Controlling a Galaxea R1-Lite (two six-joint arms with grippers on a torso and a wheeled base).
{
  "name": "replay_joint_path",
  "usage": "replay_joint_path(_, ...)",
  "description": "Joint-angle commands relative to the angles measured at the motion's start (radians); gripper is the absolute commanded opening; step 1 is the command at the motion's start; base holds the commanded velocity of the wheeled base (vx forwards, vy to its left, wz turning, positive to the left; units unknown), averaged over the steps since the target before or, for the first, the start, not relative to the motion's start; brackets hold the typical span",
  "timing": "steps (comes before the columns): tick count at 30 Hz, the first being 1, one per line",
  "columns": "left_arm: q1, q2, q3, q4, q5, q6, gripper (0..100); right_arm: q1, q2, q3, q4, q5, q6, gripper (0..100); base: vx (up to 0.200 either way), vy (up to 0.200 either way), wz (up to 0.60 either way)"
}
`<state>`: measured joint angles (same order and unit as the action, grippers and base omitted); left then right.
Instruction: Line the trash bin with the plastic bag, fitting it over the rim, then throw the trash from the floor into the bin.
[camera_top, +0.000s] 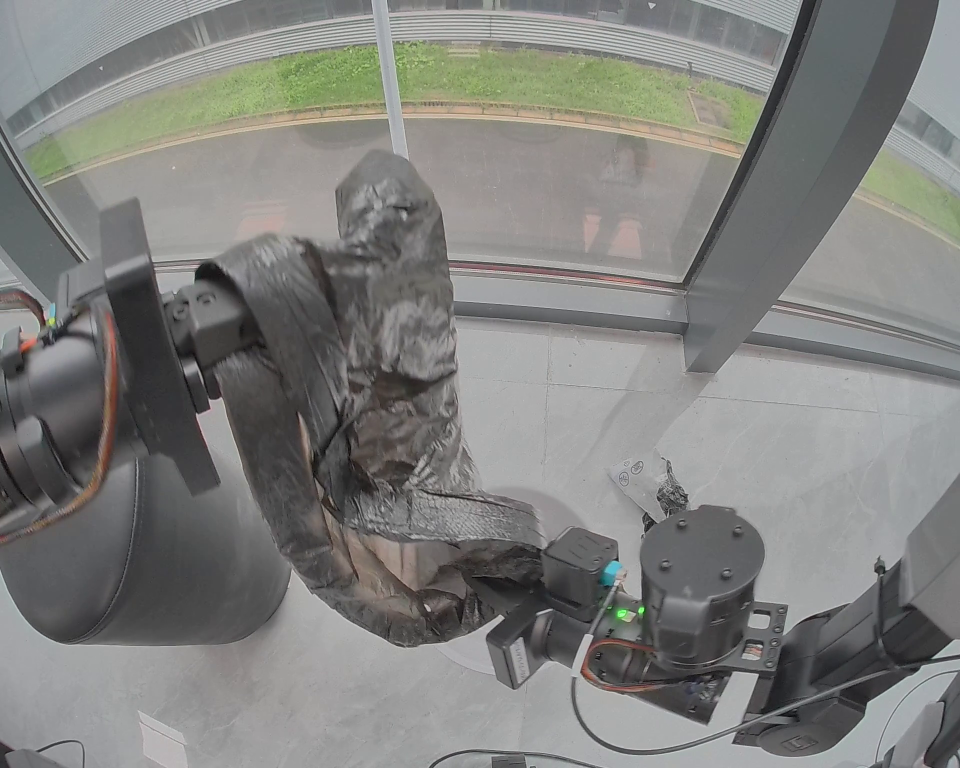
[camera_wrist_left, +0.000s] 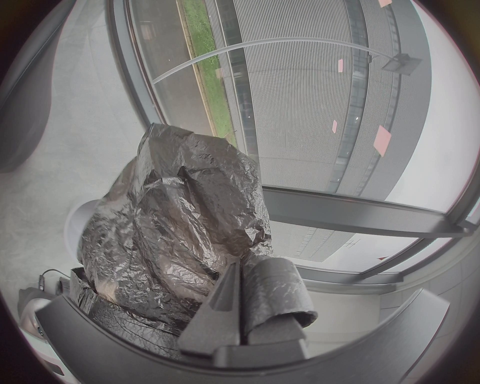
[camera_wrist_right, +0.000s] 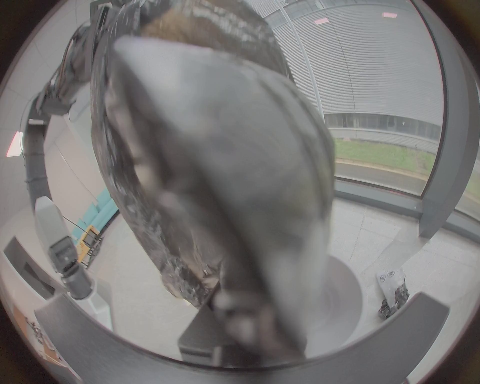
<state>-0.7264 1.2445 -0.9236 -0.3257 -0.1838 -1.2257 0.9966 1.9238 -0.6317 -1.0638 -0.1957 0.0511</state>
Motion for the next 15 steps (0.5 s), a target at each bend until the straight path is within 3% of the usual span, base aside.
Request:
replay_joint_path(1,-0.005,0.013,0.095,-0.018,0.000,0.028,0,-0.024,-0.131,0.073,0.036,0.053,0.052,0,0.000,0.000,0.00)
replay_joint_path(6,-0.002,0.015,0.161,-0.022,0.000,0.040,0,-0.052,-0.221,0.067,0.203,0.147,0.124,0,0.000,0.000,0.00)
replay_joint_path(15,-0.004,0.038,0.229,-0.010,0.009,0.112,0,-0.156,-0.348,-0.031,0.597,0.288,0.148,0,0.000,0.000,0.00)
